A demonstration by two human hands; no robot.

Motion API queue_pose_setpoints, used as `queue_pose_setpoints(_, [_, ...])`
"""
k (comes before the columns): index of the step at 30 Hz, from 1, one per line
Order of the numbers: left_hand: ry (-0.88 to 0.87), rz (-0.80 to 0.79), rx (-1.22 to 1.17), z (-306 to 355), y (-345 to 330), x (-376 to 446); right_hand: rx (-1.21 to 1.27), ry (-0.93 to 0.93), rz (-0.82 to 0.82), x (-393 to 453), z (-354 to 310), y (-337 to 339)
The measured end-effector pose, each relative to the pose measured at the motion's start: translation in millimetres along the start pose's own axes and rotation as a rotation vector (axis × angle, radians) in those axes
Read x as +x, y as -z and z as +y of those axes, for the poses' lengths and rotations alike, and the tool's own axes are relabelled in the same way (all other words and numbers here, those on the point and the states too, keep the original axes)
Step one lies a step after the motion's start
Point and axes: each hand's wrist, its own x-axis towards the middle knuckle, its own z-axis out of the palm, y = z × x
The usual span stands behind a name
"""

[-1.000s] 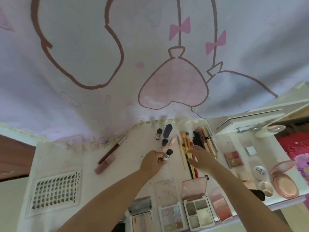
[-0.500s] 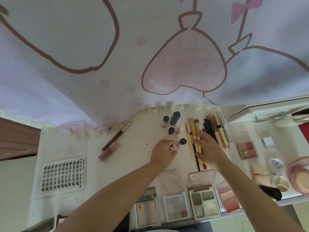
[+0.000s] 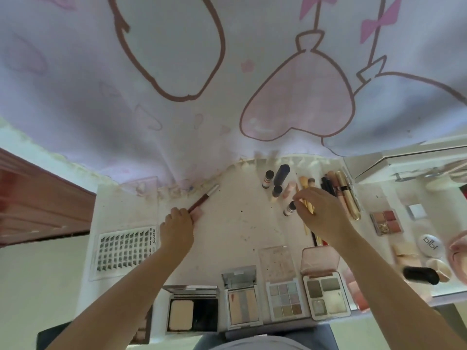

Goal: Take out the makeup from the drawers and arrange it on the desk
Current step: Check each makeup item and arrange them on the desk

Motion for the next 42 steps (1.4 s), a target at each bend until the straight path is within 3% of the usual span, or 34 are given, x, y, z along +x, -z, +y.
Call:
queue_pose_setpoints(6, [-0.093, 0.027, -0.197, 4, 15, -17, 0.034, 0.002, -0.185, 6, -31, -11])
queue_pose_setpoints(11, [-0.297, 0.28, -0.388, 23, 69, -33, 0.146, -0.1, -0.32, 18, -74, -13])
queue_pose_setpoints(14, [-0.499, 0.426, -0.428, 30, 99, -48, 0.181, -0.15, -0.291, 26, -96, -4])
queue_pose_setpoints(17, [-0.639, 0.506, -0.534, 27, 124, -60, 0.496, -0.299, -0.228, 27, -108, 14])
queue_pose_setpoints(19, [-0.684, 0.521, -0.574, 23, 139, -66, 0.695, -0.305, -0.2, 25, -111, 26])
queue_pose_setpoints(24, [-0.771, 0.426, -0.618, 21, 169, -76, 0.664, -0.126, 0.045, 14, -120, 50])
queue_pose_setpoints(27, [-0.835, 0.183, -1.049, 29, 189, -83, 0.565, 0.089, 0.126, 12, -121, 73])
queue_pose_setpoints(30, [-0.731, -0.171, -1.319, 35, 211, -85, 0.386, 0.255, 0.026, 22, -113, 108])
queue_pose_setpoints(32, [-0.738, -0.185, -1.168, 37, 227, -84, 0.377, 0.282, -0.105, 28, -107, 131])
queue_pose_setpoints(36, [-0.857, 0.078, -0.673, 40, 262, -79, 0.524, 0.262, -0.123, 39, -108, 167])
queue_pose_setpoints(39, [-0.806, 0.45, -0.29, 42, 292, -71, 0.518, 0.217, -0.074, 50, -115, 183])
queue_pose_setpoints(42, [-0.736, 0.745, -0.211, 48, 312, -65, 0.595, 0.008, -0.067, 57, -124, 194])
